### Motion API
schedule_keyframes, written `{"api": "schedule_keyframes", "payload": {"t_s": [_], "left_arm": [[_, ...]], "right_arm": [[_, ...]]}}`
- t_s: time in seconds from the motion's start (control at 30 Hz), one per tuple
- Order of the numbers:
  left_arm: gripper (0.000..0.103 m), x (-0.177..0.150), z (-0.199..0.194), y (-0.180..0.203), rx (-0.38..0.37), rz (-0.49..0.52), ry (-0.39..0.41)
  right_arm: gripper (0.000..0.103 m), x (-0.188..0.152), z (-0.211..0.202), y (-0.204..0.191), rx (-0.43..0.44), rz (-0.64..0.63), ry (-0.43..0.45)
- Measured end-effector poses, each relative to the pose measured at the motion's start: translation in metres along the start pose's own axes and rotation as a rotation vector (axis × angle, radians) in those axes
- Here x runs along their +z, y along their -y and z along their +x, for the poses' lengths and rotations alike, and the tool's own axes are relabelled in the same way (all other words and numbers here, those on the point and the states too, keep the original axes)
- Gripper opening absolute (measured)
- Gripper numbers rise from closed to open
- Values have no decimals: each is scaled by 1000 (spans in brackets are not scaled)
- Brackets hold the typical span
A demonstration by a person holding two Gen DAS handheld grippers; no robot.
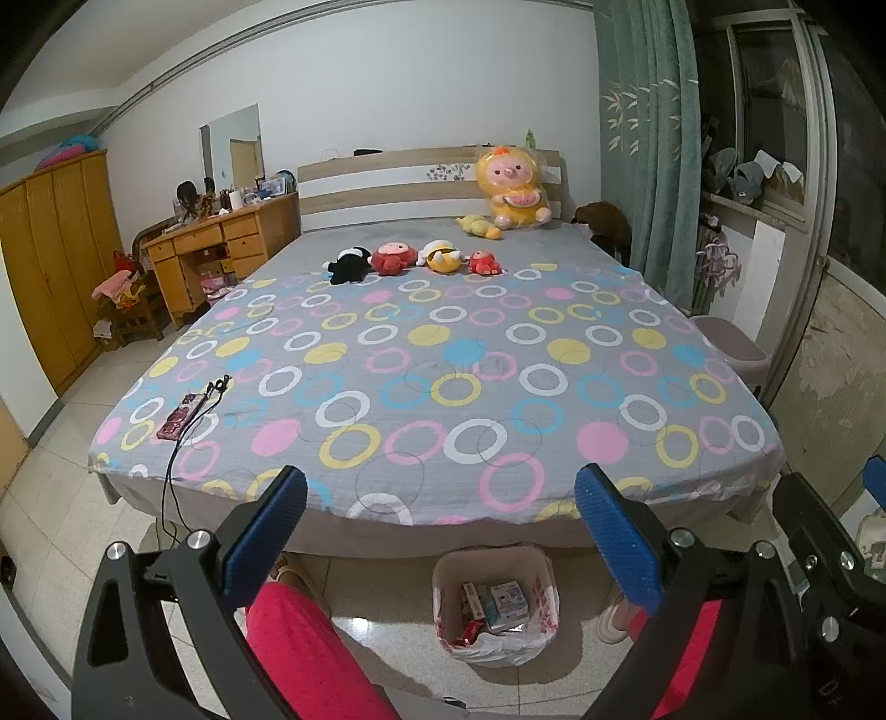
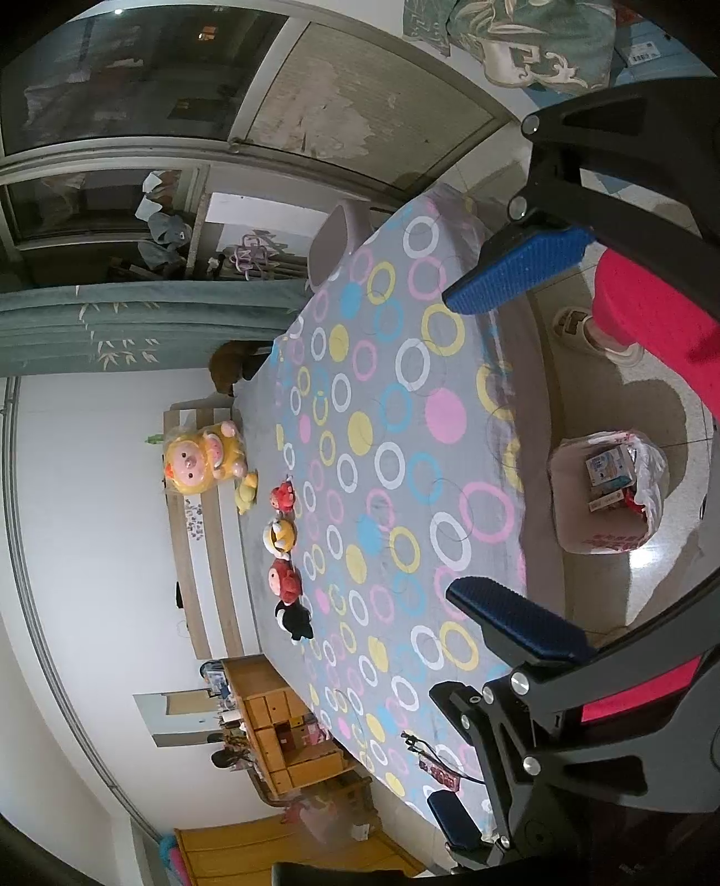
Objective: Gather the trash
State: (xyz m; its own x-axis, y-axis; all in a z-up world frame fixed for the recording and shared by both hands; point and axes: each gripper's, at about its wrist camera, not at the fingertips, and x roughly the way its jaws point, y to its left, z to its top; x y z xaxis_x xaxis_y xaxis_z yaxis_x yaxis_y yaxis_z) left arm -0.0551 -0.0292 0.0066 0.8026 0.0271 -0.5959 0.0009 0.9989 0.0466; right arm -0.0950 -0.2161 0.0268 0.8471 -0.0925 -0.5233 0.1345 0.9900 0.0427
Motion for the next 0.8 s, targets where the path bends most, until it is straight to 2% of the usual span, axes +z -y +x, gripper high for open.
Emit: {"api": "schedule_keyframes", "payload": {"t_s": [0.8], "left_arm": [[95, 8, -7, -6, 18, -7, 5]], "right_arm": [[94, -3, -1, -2, 0, -2, 3]]}}
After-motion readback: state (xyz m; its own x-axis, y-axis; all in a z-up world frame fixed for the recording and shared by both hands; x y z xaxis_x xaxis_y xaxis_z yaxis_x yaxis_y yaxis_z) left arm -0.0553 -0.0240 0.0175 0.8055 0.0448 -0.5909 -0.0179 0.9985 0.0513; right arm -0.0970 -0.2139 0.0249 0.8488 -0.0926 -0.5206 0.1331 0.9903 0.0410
